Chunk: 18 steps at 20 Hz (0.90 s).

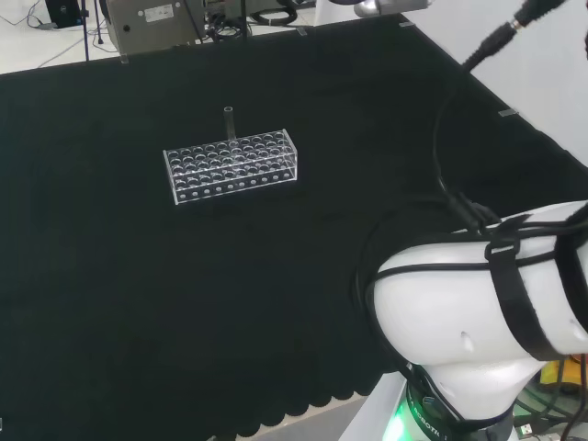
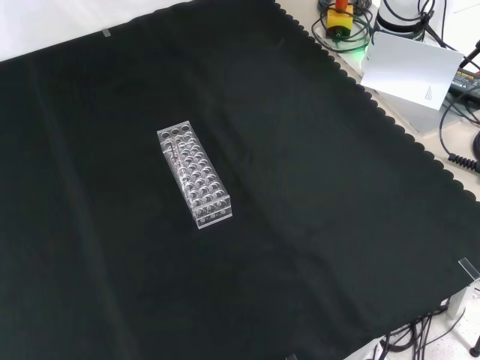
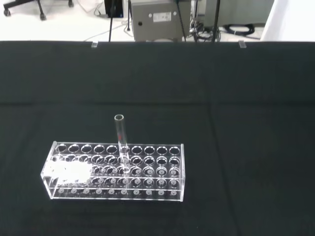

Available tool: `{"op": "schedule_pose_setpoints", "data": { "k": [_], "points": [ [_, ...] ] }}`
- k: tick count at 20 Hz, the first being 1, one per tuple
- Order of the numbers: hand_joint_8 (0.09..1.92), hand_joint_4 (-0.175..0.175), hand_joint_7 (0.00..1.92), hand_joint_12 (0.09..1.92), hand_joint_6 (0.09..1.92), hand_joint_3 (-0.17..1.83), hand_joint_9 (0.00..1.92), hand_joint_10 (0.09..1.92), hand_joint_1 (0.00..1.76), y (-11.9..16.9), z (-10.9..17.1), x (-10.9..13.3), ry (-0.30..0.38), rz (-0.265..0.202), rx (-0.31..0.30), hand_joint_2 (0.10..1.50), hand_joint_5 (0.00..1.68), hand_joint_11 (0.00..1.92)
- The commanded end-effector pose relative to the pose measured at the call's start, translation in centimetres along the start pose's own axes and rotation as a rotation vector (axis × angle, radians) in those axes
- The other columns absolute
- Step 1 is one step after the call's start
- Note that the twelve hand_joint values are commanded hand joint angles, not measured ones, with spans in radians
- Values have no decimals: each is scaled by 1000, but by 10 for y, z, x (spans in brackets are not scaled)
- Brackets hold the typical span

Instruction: Pick up the test tube.

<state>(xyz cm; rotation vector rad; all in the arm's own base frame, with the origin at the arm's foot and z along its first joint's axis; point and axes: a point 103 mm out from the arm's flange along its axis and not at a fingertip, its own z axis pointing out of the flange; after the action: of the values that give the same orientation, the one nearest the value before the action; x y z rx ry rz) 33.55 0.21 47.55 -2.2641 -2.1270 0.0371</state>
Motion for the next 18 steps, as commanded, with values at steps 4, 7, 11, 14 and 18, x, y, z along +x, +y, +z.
{"op": "schedule_pose_setpoints", "data": {
  "k": [4, 7, 11, 14, 18],
  "points": [
    [879, -100, 203, 1569, 87, 377, 296, 898, 674, 82, 35, 13, 7, -56, 94, 780, 348, 125],
    [885, -102, 224, 1567, 87, 382, 309, 927, 685, 103, 44, 19, 11, -73, 122, 778, 359, 144],
    [888, -103, 240, 1561, 87, 388, 328, 933, 695, 133, 61, 24, 18, -80, 170, 775, 371, 162],
    [891, -105, 262, 1554, 87, 395, 347, 933, 707, 153, 76, 28, 26, -86, 195, 771, 380, 181],
    [889, -108, 296, 1534, 87, 412, 378, 921, 719, 178, 97, 33, 39, -88, 218, 764, 393, 216]
  ]
}}
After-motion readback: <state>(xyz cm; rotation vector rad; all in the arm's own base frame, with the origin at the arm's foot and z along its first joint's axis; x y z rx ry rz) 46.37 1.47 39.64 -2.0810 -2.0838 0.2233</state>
